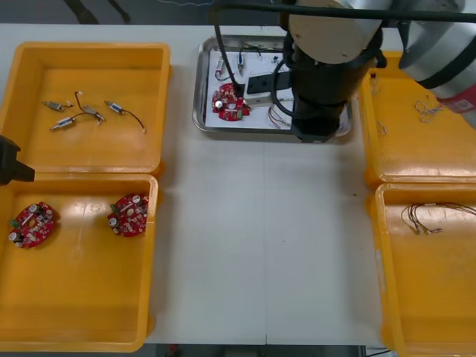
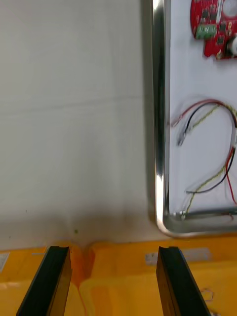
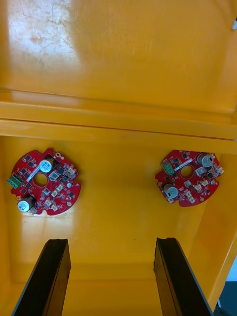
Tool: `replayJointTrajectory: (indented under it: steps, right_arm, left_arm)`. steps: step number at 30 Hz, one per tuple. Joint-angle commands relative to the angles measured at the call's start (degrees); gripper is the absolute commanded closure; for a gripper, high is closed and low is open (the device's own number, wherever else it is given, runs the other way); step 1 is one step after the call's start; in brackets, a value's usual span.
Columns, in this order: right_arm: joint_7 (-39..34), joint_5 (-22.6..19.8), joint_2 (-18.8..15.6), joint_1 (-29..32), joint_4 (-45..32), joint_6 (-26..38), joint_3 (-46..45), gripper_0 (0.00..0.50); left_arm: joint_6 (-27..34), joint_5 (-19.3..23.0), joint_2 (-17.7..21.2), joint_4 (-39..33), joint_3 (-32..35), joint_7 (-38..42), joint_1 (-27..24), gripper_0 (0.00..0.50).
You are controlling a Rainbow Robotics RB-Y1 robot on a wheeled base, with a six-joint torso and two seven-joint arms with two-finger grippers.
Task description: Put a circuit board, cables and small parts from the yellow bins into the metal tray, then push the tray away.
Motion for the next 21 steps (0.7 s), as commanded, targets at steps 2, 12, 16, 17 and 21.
replayJointTrajectory:
  steps: [2,12,16,17,21]
  right_arm:
    - [-8.51,-4.4,-8.66,6.22,-8.53,2.4,-8.1,0.0]
    - [-20.29,-8.26,-18.51,17.21,-17.23,2.4,-21.28,0.0]
    - [-25.03,-7.82,-22.2,24.24,-22.24,2.4,-27.61,0.0]
    - [-26.44,-7.82,-22.73,26.44,-23.47,2.4,-29.72,0.0]
    - [-30.57,-8.0,-24.22,34.08,-26.64,2.4,-36.66,0.0]
  left_arm:
    - [0.37,0.01,2.68,-1.58,1.58,-4.1,1.08,0.0]
    - [0.37,0.01,2.68,-1.58,1.58,-4.1,1.08,0.0]
    - [0.37,0.01,2.68,-1.58,1.58,-4.1,1.08,0.0]
    - [0.37,0.01,2.68,-1.58,1.58,-4.1,1.08,0.0]
    - [0.37,0.01,2.68,-1.58,1.58,-4.1,1.08,0.0]
